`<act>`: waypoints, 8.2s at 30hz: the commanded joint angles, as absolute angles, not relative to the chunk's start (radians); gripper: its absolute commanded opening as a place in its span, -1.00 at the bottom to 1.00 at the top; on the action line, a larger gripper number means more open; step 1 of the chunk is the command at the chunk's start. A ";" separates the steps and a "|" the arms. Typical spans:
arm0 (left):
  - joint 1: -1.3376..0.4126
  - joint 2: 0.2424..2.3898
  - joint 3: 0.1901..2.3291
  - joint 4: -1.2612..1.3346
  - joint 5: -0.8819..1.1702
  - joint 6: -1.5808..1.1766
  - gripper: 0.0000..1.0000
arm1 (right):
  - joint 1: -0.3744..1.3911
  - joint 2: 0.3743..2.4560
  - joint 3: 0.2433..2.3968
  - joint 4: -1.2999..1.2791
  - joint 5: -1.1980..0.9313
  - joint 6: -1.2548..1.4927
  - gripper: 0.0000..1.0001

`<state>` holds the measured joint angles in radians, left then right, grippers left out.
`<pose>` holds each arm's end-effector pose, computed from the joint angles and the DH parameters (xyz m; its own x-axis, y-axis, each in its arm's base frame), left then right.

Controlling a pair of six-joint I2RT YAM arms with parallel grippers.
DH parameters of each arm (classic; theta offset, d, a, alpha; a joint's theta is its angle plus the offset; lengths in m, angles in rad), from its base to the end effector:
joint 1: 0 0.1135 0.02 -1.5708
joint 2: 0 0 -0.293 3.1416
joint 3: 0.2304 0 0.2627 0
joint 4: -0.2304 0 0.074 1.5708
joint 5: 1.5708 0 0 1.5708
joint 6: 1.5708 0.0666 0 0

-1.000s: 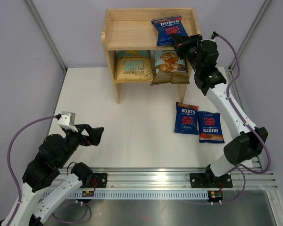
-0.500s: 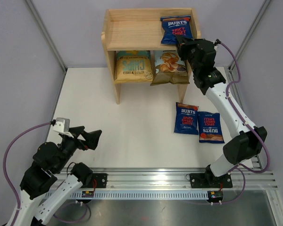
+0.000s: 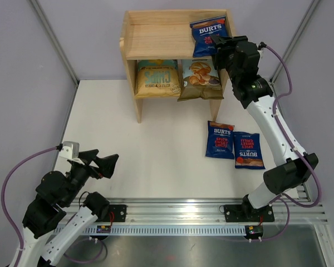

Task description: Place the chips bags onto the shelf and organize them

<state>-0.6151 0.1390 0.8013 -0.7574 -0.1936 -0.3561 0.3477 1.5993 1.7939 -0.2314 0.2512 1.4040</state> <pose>0.0346 -0.0088 0.3454 -0.2156 -0.2666 -0.9394 0.3571 0.8739 -0.3299 0.3874 0.1228 0.5096 -0.1009 0.9794 -0.1749 0.0181 0.1776 0.9839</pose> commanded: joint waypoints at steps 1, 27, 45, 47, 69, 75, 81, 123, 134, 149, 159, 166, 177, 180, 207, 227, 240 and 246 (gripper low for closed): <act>-0.621 0.127 0.799 -0.713 -0.183 -0.351 0.98 | 0.342 1.550 1.789 -0.356 0.298 1.364 0.25; -0.621 0.109 0.796 -0.715 -0.193 -0.356 0.98 | 0.344 1.526 1.718 -0.248 0.297 1.540 -0.78; -0.621 0.109 0.796 -0.716 -0.204 -0.357 0.98 | 0.342 1.556 1.784 -0.339 0.339 1.502 -0.07; -0.621 0.109 0.798 -0.716 -0.204 -0.357 0.98 | 0.344 1.543 1.805 -0.403 0.341 1.473 0.12; -0.621 0.132 0.799 -0.719 -0.209 -0.360 0.98 | 0.342 1.221 1.471 -0.334 0.230 1.246 0.99; -0.621 0.237 0.821 -0.727 -0.209 -0.371 0.98 | 0.342 0.995 1.217 -0.276 0.195 0.922 0.99; -0.621 0.405 0.795 -0.601 -0.071 -0.475 0.98 | 0.342 0.846 1.057 -0.484 0.098 0.617 0.99; -0.810 2.347 1.500 0.423 0.477 -0.986 0.36 | 0.342 0.138 0.807 -0.861 -0.164 0.790 0.99; -0.824 2.125 1.128 0.719 0.247 -1.104 -1.00 | 0.344 0.043 0.724 -0.841 -0.155 0.807 0.99; -0.825 1.629 0.362 1.316 -0.075 -1.226 -1.00 | 0.342 0.187 0.333 -0.344 -0.504 1.107 0.98; -0.844 1.272 0.209 1.319 -0.186 -1.203 -1.00 | 0.363 0.504 0.192 0.425 -0.652 1.209 0.94; -0.948 0.941 0.262 0.973 -0.323 -1.128 -1.00 | 0.598 0.790 0.305 0.587 -0.583 1.062 0.79; -0.982 0.637 0.245 0.680 -0.466 -1.147 -1.00 | 0.772 0.880 0.433 0.771 -0.456 0.940 0.54; -0.988 0.591 0.222 0.701 -0.472 -1.158 -1.00 | 0.795 0.914 0.460 0.766 -0.381 0.937 0.50; -0.994 0.422 0.235 0.629 -0.405 -1.144 -1.00 | 0.925 1.242 0.703 0.841 -0.205 0.943 0.02; -0.994 0.141 0.304 0.082 -0.592 -1.072 0.92 | 0.925 1.131 0.866 0.544 -0.152 0.735 -0.88; -0.992 0.367 0.831 -0.673 -0.661 -0.746 0.98 | 0.749 1.334 1.451 0.199 0.024 0.834 -0.85; -0.992 0.572 1.124 -0.899 -0.568 -0.461 0.98 | 0.712 1.515 1.667 0.224 0.290 0.916 -0.84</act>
<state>-0.9901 0.5083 1.0290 -0.7364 -0.6197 -0.6693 0.7277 1.4380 1.5890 0.2260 0.0952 0.8661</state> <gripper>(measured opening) 0.988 0.185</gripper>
